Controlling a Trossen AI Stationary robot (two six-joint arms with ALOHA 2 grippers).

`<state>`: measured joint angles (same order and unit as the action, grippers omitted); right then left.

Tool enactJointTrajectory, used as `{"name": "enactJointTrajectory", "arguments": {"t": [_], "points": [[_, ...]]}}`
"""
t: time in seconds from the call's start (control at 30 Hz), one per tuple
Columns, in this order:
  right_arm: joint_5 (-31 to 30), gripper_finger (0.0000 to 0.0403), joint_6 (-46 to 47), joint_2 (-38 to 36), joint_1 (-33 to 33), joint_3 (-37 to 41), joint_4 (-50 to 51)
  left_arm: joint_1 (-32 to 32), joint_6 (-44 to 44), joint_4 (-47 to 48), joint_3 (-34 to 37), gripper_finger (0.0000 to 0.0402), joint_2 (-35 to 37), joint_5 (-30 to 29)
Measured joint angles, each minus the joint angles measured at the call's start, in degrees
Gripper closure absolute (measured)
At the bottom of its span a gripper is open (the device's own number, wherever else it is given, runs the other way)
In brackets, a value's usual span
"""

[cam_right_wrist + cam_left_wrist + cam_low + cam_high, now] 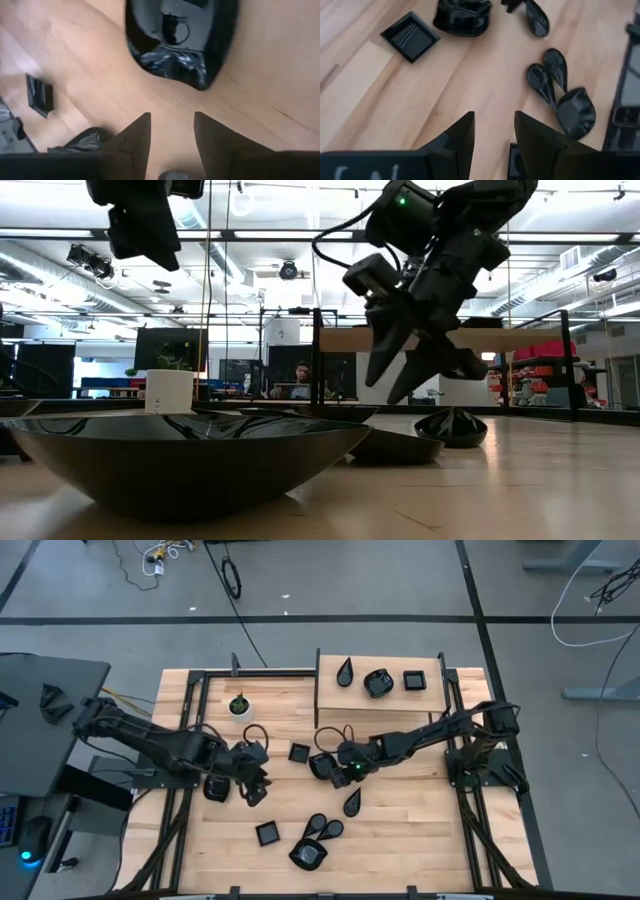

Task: Pick & Place Mini shaped plates
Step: Stack the leaf-shaped plate on top of the leaf-shaped plate on the shelf

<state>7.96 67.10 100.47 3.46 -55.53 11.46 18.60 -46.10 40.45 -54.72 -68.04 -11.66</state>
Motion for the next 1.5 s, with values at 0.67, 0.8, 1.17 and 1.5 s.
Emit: {"name": "enactJointTrajectory", "arguments": {"t": [0.67, 0.8, 1.17, 1.5], "points": [[-10.1, 0.0253, -0.5, 1.0, -2.3, 0.0, 0.1, -4.8, 11.4, 2.8, 0.0, 0.0257, 2.8, -0.6], [-10.4, 0.0253, -2.5, 2.7, -2.3, 0.1, -2.2, -6.1, 12.2, 2.5, 0.0, 0.0257, 2.9, -0.6], [-13.3, 0.0314, -4.5, 4.4, -2.3, 0.0, -3.8, -6.9, 12.7, 2.1, 0.0, 0.0257, 2.8, 1.0], [-13.3, 0.0397, -4.4, 4.4, -0.9, 0.0, -5.5, -6.9, 12.7, 2.1, 0.0, 0.0257, 2.8, 1.0]]}}
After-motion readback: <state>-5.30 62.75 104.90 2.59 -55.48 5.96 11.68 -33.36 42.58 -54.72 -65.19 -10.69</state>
